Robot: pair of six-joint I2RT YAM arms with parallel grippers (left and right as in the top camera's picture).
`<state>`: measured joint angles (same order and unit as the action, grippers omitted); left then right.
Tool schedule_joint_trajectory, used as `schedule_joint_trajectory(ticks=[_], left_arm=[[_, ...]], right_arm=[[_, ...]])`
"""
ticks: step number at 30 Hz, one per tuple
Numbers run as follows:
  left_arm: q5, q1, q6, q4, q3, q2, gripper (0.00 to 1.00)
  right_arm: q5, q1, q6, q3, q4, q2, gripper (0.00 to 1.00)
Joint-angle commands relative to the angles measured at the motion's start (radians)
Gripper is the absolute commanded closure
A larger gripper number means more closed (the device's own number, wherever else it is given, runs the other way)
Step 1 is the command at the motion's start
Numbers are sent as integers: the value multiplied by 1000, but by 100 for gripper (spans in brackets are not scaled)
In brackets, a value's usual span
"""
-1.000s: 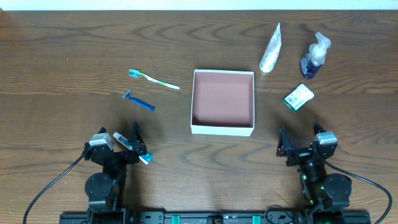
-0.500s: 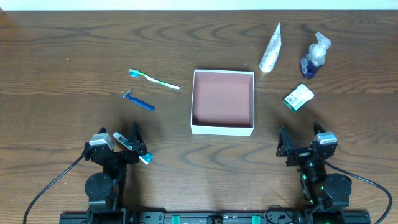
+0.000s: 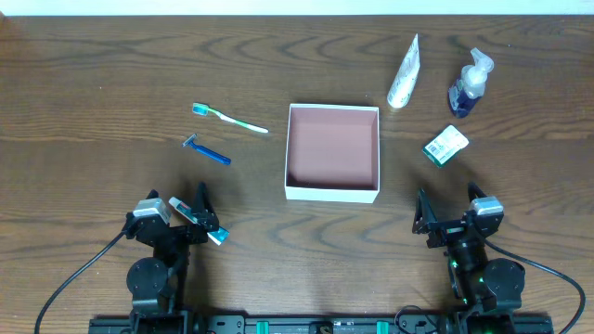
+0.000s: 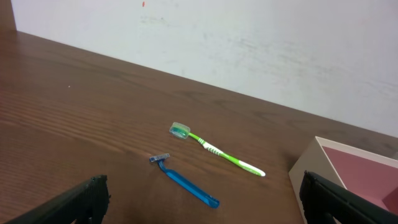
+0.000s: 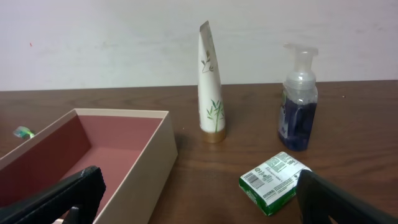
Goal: Pack container
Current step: 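Move the right gripper toward the white-green tube on the right, then grasp the white-green tube with the right gripper and lift it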
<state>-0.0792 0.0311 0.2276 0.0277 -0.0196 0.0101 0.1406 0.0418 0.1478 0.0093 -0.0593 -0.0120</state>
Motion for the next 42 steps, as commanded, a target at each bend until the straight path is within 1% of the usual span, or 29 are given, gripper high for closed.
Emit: schedule_joint_trajectory(ticks=[1, 7, 10, 12, 15, 17, 20, 23, 24, 25, 27, 29, 31, 35, 40, 42], left_arm=[[-18, 0, -16, 36, 16, -5, 2], [-18, 0, -17, 36, 16, -5, 2], [-18, 0, -16, 36, 16, -5, 2], [-18, 0, -17, 36, 16, -5, 2], [-18, 0, -17, 36, 16, -5, 2], [-18, 0, -16, 36, 16, -5, 2], [-18, 0, -16, 36, 16, -5, 2], [-18, 0, -17, 36, 16, -5, 2], [-18, 0, -16, 36, 16, -5, 2], [-18, 0, -16, 36, 16, -5, 2], [-18, 0, -16, 36, 16, -5, 2], [-18, 0, -17, 35, 16, -5, 2], [-18, 0, -17, 36, 16, -5, 2], [-18, 0, -17, 36, 16, -5, 2], [-18, 0, -16, 36, 16, -5, 2], [-18, 0, -17, 36, 16, -5, 2]], right_arm=[[-9, 11, -7, -4, 3, 5, 1], [65, 11, -2, 18, -8, -16, 1], [68, 11, -4, 87, -38, -69, 1], [55, 11, -8, 160, -54, -136, 1], [47, 11, -32, 335, -98, -311, 1], [49, 11, -42, 456, -159, -425, 1], [52, 12, -49, 715, -334, -649, 1], [65, 12, -49, 1041, -583, -899, 1], [74, 12, -49, 1117, -642, -951, 1], [86, 12, -50, 1240, -735, -1032, 1], [106, 12, -60, 1421, -855, -1148, 1], [140, 12, -48, 1564, -911, -1241, 1], [216, 12, -32, 1667, -921, -1314, 1], [237, 12, -123, 1792, -962, -1417, 1], [87, 32, -148, 1900, -1078, -1568, 1], [55, 47, -164, 1915, -1094, -1616, 1]])
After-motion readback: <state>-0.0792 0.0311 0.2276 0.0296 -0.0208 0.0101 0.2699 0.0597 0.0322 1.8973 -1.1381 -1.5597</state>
